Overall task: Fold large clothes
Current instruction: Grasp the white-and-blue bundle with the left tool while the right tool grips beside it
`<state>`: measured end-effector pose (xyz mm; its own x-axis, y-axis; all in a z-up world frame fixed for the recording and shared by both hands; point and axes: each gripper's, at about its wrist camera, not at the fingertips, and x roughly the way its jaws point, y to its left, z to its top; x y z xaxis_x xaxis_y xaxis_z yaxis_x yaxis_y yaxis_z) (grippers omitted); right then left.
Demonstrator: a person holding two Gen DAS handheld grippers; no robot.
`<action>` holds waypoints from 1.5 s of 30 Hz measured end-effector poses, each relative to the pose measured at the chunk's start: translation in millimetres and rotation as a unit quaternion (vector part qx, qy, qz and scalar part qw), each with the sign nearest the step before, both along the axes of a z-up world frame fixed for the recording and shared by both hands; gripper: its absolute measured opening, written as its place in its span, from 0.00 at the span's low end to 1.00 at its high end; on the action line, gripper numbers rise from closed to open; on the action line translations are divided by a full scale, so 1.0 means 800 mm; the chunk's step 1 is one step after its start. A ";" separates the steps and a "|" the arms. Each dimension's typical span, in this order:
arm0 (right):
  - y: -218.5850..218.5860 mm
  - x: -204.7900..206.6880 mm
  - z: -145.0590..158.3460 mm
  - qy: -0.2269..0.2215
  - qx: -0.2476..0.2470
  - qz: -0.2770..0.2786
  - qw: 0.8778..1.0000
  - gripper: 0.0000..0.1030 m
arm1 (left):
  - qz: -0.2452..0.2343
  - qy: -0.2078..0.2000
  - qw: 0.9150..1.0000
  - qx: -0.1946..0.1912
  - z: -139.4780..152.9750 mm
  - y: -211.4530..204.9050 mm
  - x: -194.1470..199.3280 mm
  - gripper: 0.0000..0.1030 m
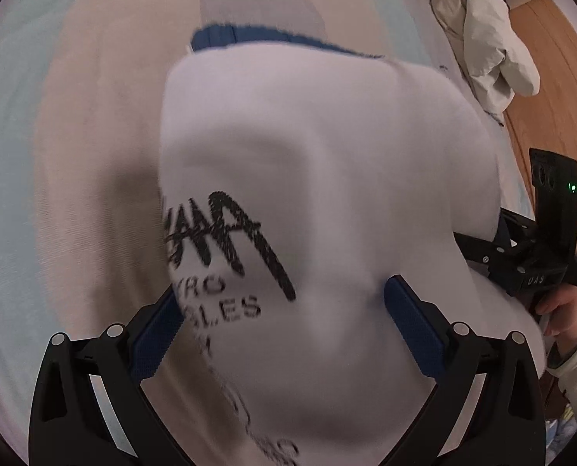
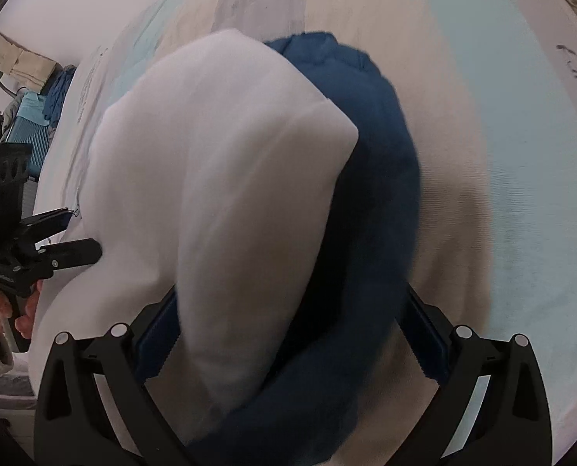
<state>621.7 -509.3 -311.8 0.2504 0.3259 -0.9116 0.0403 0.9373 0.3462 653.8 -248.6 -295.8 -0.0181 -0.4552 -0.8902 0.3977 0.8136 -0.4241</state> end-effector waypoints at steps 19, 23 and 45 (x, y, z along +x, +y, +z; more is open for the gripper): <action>-0.003 0.002 -0.018 0.004 0.054 -0.008 0.999 0.65 | -0.015 0.022 0.999 -0.035 -0.012 -0.028 0.013 0.66; -0.002 -0.004 -0.008 0.002 0.072 -0.011 0.997 0.32 | -0.010 0.007 0.999 -0.036 0.003 -0.024 0.009 0.44; 0.123 -0.068 0.130 -0.077 0.026 0.015 0.997 0.18 | -0.019 -0.122 0.992 -0.035 0.158 0.083 -0.083 0.21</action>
<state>567.1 -410.7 -207.5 0.3759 0.3815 -0.8445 -0.0450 0.9178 0.3946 587.1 -182.5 -169.2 0.1748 -0.5192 -0.8366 0.5252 0.7679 -0.3668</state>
